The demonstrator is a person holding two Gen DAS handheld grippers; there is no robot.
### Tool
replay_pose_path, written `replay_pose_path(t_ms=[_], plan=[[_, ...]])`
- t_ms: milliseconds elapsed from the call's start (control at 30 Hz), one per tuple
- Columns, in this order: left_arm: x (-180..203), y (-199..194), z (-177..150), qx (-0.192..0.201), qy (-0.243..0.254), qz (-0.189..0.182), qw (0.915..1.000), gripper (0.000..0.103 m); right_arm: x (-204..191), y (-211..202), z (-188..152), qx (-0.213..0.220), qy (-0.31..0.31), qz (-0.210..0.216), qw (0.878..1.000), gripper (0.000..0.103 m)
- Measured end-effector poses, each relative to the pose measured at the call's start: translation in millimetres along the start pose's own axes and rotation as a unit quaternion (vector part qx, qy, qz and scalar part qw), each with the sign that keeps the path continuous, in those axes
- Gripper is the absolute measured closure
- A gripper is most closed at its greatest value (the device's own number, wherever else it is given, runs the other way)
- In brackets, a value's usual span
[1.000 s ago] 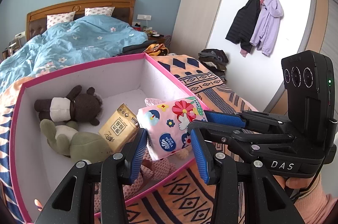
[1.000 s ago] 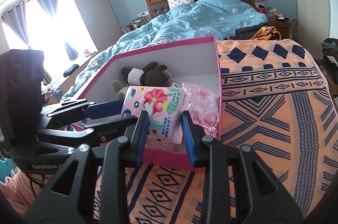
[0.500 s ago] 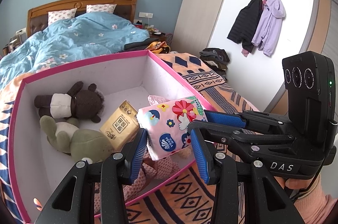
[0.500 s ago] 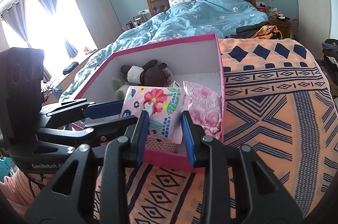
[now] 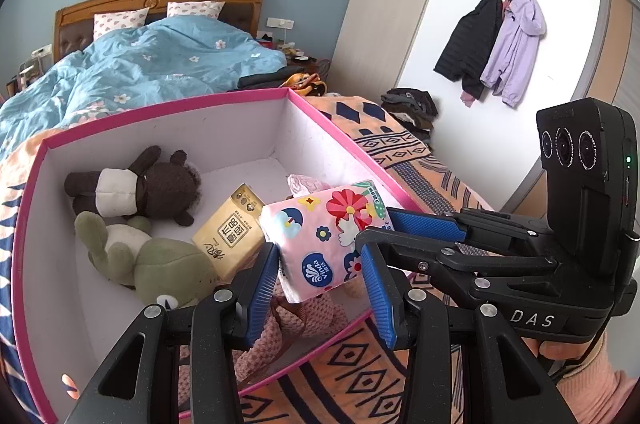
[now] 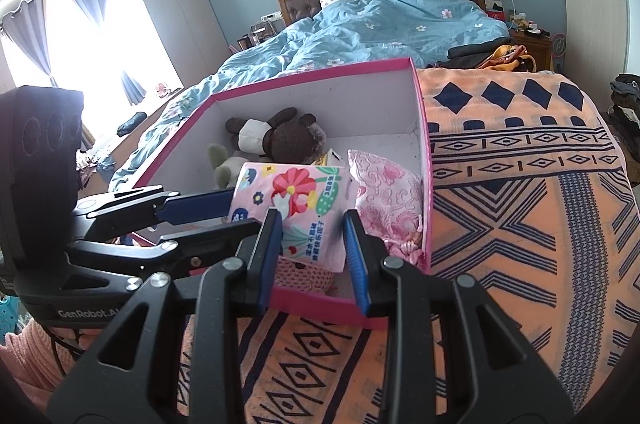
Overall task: Organize objects
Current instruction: 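Lower the floral tissue pack with the right gripper into the box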
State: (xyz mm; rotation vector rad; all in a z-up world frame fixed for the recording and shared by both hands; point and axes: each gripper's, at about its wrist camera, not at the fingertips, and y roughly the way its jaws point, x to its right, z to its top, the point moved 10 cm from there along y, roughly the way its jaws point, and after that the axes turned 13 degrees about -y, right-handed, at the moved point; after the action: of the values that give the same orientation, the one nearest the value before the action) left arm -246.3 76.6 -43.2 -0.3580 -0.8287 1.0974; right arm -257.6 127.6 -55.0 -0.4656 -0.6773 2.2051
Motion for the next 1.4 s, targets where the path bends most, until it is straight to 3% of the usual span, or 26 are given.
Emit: replay_pose_path(t_ms=[1400], plan=[[-15.6,13.8,-3.8,-0.024,-0.032,-0.007,0.9992,0.060,1.9,21.2,-2.4,-0.045,-0.020,-0.018,0.999,0.068]])
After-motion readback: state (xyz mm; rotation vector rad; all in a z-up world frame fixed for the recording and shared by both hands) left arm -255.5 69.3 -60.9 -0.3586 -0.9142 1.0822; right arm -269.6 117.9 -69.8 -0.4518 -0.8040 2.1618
